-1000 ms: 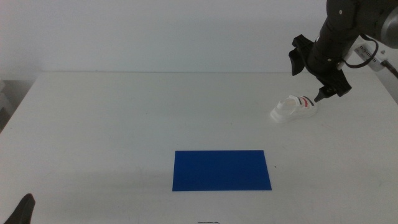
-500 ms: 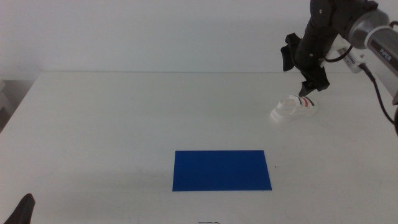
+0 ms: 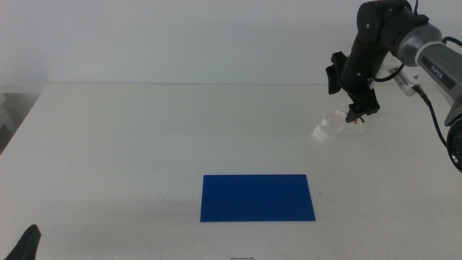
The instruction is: Use one arm to grab the shoe from the table and place it on the mat.
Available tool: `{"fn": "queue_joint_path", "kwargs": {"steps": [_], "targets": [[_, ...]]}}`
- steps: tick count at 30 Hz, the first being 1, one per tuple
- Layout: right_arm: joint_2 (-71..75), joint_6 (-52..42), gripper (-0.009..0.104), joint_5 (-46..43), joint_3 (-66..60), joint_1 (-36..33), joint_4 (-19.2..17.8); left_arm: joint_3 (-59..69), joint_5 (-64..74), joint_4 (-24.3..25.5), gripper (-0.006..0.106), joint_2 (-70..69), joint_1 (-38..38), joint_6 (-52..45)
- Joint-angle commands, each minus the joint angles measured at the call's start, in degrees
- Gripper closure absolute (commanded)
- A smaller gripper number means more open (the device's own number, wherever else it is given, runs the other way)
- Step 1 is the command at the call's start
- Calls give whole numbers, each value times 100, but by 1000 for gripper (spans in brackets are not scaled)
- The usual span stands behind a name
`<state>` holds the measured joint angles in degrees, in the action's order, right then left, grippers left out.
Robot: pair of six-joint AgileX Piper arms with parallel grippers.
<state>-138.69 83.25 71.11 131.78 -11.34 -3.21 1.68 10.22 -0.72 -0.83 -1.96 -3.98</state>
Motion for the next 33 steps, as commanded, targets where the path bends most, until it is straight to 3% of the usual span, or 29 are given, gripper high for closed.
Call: {"fn": "queue_joint_path", "kwargs": {"steps": [1,20,33], "targets": [[174,-26,2,339,103,97,-84,-19,-478,-49,7,-110,-22,84],[253,-74,2,344,183,139,-185,-19,-478,-49,7,-110,-22,84],[90,-182,40,344,183,139,75,-19,-478,-49,7,-110,-22,84]]}}
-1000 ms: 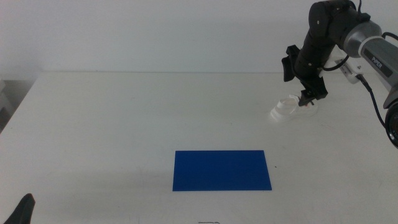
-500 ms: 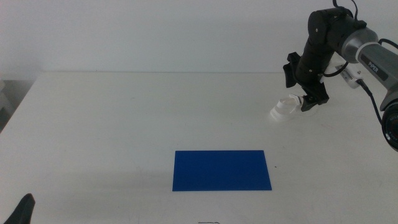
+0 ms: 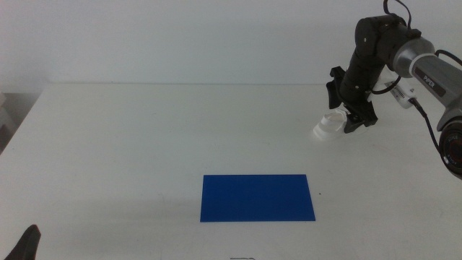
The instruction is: Use one arm to grab the shoe from the table and place it on the mat.
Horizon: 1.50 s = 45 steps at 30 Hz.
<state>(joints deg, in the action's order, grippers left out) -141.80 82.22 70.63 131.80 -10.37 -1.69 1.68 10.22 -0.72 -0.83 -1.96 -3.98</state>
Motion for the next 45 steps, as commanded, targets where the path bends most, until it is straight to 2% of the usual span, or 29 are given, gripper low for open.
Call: {"fn": "queue_joint_path", "kwargs": {"steps": [1,6,9,10,11,12,15,19,26,33,37,42,45], "targets": [[405,-80,42,393,181,43,-98,-19,-478,-49,7,-110,-22,84],[386,-2,48,393,181,43,-138,-19,-478,-49,7,-110,-22,84],[386,31,57,393,181,43,-131,-19,-478,-49,7,-110,-22,84],[386,31,62,393,181,43,-136,-19,-478,-49,7,-110,-22,84],[502,25,85,404,181,16,-60,-19,-478,-49,7,-110,-22,84],[581,25,87,414,181,-19,-94,-19,-478,-49,7,-110,-22,84],[921,72,88,417,-98,-156,-372,-19,-478,-49,7,-110,-22,84],[1719,676,89,405,-1169,-345,-699,-19,-478,-49,7,-110,-22,84],[2910,741,94,400,-2478,-802,-651,-19,-478,-49,7,-110,-22,84],[3231,1574,96,400,-3064,-1592,-286,-19,-478,-49,7,-110,-22,84],[3203,1972,96,394,-3200,-2185,-310,-19,-478,-49,7,-110,-22,84],[3064,2468,96,377,-3206,-2777,-714,-19,-478,-49,7,-110,-22,84],[2929,2612,96,333,-3206,-2952,-684,-19,-478,-49,7,-110,-22,84]]}}
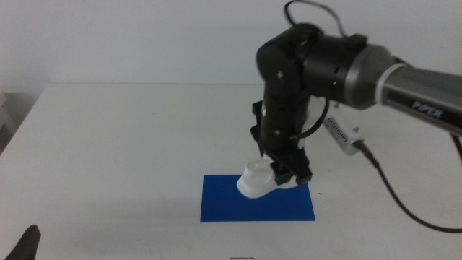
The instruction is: Use one arm to grab the shoe from the table and place it on the mat.
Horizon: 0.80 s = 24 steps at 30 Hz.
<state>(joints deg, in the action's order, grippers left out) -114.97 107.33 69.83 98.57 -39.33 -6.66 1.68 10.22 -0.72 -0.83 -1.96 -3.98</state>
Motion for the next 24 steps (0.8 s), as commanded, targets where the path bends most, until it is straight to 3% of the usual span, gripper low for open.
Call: {"fn": "queue_joint_path", "kwargs": {"steps": [1,6,12,15,19,24], "targets": [[196,107,96,403,131,-69,-140,-19,-478,-49,7,-110,-22,84],[29,15,96,404,144,-82,41,-19,-478,-49,7,-110,-22,84],[20,-846,96,320,144,-88,-234,-19,-478,-49,7,-110,-22,84],[20,-2144,96,109,144,-88,-300,-19,-478,-49,7,-110,-22,84],[20,-4641,96,-71,144,-88,-305,-19,-478,-49,7,-110,-22,84],[20,-8027,96,365,144,-88,-425,-19,-478,-49,7,-110,-22,84]]}}
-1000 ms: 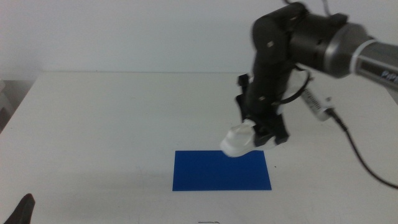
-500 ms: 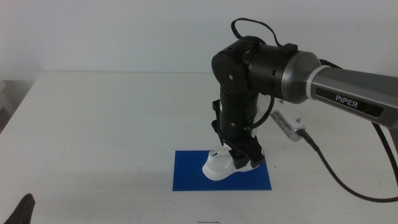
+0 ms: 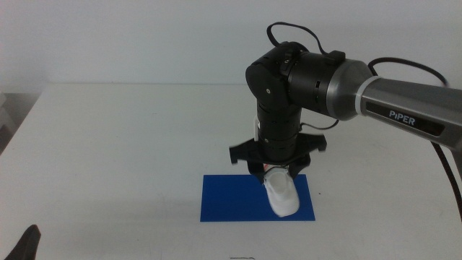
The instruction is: Use one arm to grab the shoe from the table and place it on the mat.
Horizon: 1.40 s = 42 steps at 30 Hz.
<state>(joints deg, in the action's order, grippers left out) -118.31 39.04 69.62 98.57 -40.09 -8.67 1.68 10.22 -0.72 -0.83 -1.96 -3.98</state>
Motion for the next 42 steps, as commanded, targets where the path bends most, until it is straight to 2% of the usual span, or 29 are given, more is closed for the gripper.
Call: {"fn": "queue_joint_path", "kwargs": {"steps": [1,5,8,17,22,29,33,42], "targets": [[355,-1764,96,446,144,-12,-247,-19,-478,-49,7,-110,-22,84],[355,-3361,96,465,144,-12,-243,-19,-478,-49,7,-110,-22,84],[355,-4027,96,458,144,-12,-243,-19,-478,-49,7,-110,-22,84],[374,-4320,96,188,144,-12,-167,-19,-478,-49,7,-110,-22,84],[368,-5528,96,-84,144,-12,343,-19,-478,-49,7,-110,-22,84],[356,-7505,96,-492,144,55,749,-19,-478,-49,7,-110,-22,84],[345,-7997,96,-620,144,118,1081,-19,-478,-49,7,-110,-22,84],[64,-8391,96,-600,144,161,1083,-19,-478,-49,7,-110,-22,84]]}}
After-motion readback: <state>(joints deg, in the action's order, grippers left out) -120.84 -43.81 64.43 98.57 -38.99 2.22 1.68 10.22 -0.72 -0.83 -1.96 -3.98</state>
